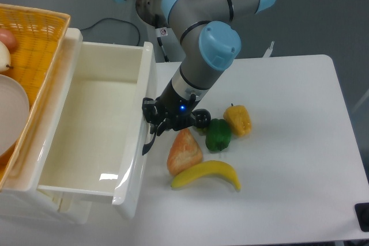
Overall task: Slide open the top white drawer
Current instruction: 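Pull the upper drawer outward by its handle, sliding it open, then release the drawer handle and lift the gripper away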
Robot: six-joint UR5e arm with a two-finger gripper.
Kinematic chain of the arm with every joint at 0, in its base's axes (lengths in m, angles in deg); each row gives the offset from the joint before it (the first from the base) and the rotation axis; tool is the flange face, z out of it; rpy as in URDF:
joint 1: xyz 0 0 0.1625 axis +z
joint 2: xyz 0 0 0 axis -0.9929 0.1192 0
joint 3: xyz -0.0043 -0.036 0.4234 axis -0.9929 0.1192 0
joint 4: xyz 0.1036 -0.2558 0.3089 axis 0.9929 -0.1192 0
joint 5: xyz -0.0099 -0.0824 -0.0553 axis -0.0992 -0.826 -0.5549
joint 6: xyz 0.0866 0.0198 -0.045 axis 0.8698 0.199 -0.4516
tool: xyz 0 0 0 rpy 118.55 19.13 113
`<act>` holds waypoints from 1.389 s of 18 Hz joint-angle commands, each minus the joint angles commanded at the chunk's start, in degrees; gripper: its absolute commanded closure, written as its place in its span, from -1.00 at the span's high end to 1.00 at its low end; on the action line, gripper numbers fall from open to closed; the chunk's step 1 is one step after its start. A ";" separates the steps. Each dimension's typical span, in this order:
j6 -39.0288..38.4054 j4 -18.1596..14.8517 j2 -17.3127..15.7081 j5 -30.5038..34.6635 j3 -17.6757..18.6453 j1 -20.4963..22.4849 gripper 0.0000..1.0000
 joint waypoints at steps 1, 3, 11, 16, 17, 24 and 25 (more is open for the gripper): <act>0.00 0.00 -0.09 -0.09 0.00 0.09 -0.53; 0.00 0.00 -0.09 -0.26 0.00 0.27 -0.53; 0.00 0.00 -0.09 -0.44 0.00 1.15 -0.54; 0.00 0.00 -0.09 -0.88 0.00 1.58 -0.31; 0.00 0.00 -0.09 -1.23 0.00 1.85 -0.24; 0.09 0.00 -0.17 -1.76 0.00 2.73 -0.18; 0.09 0.00 -0.18 -1.93 0.00 2.73 -0.18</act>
